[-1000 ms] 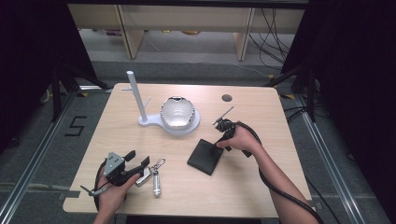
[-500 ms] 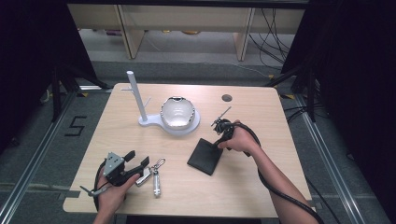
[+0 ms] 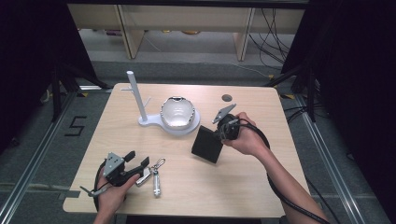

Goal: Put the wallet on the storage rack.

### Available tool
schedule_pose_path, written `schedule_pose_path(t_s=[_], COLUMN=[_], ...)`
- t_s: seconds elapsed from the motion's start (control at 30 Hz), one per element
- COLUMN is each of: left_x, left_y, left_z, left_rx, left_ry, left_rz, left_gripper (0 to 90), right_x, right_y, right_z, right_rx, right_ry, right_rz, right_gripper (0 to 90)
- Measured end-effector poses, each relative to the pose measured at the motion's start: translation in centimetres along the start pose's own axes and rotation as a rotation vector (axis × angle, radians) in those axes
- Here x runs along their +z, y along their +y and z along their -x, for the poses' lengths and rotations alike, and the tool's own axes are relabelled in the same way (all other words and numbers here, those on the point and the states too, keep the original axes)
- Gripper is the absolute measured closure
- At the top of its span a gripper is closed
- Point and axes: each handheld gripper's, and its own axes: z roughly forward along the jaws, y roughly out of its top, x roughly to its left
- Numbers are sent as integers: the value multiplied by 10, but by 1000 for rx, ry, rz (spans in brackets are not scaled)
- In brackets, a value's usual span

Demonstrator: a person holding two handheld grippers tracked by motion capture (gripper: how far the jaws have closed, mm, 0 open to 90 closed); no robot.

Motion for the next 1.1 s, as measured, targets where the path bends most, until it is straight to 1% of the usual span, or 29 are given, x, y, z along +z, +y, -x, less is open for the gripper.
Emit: schedule_pose_path(t_s=[0.03,0.07,0.1,0.13,0.23,0.27,0.3,0.33,0.37,0.4,0.43,0.5,0.53,0.57,0.6,0.67,0.7,0.73,0.77,0.8,0.83,0.87,0.9,0.93,0.97,1.0,1.03,1.07,1.1], left_x=[0,0,-1,-1,-1,0,0,0,0,0,0,-1,-1,-1,-1,-1,-1,-1,-1,0,0,0,-1,-1,-2,-2,-2,-2,-2], left_y=[0,0,0,0,0,-1,-1,-1,-1,-1,-1,-1,-1,-1,-1,-1,-1,-1,-2,-2,-2,-2,-2,-2,-2,-2,-2,-2,-2], left_z=[0,0,0,0,0,0,0,0,0,0,0,0,0,0,0,0,0,0,0,0,0,0,0,0,0,0,0,-1,-1], left_rx=[0,0,2,1,1,-3,-3,-2,-3,-3,-2,1,0,0,-2,-2,-2,-2,-5,-6,-7,-7,-6,-5,-4,-5,-3,-4,-5], left_ry=[0,4,3,3,3,-2,-3,5,3,-4,-4,2,2,2,2,2,2,2,-2,-6,-6,-7,-5,-5,1,2,2,3,3], left_rz=[0,-4,-4,-3,-3,1,2,-3,-2,2,3,-3,-3,-3,-3,-2,-2,-1,2,4,5,5,3,1,-2,-2,-2,-2,-2], left_gripper=[329,329,329,329,329,329,329,329,329,329,329,329,329,329,329,329,329,329,329,329,329,329,329,329,329,330,330,330,330], right_x=[0,-2,-5,-7,-9,-10,-10,-11,-12,-14,-14,-16,-17,-20,-20,-22,-24,-24,-25,-27,-27,-27,-28,-28,-28,-28,-29,-29,-29], right_y=[0,0,0,0,0,0,0,0,1,3,3,5,6,8,9,14,19,19,21,26,26,29,35,35,38,40,43,46,48], right_z=[0,-1,0,1,0,0,0,0,-1,0,0,-1,0,1,0,1,1,1,2,4,4,4,2,2,5,3,3,3,4], right_rx=[0,-2,-20,-31,-35,-41,-50,-59,-52,-63,-63,-69,-79,-81,-85,-96,-108,-108,-114,-140,-140,-149,-118,-118,-170,-143,-150,-147,-159], right_ry=[0,-12,-36,-45,-53,-62,-81,-99,-102,-114,-114,-125,-136,-133,-154,-162,-165,-165,-150,-172,-172,-176,-175,-175,-187,-183,-188,-184,-192], right_rz=[0,4,21,26,39,55,59,69,77,83,83,99,116,118,141,151,160,160,162,179,179,193,193,193,198,197,196,205,206], right_gripper=[828,828,828,828,828,828,828,828,828,828,828,828,828,828,827,827,827,827,827,827,827,827,827,827,827,827,827,827,827])
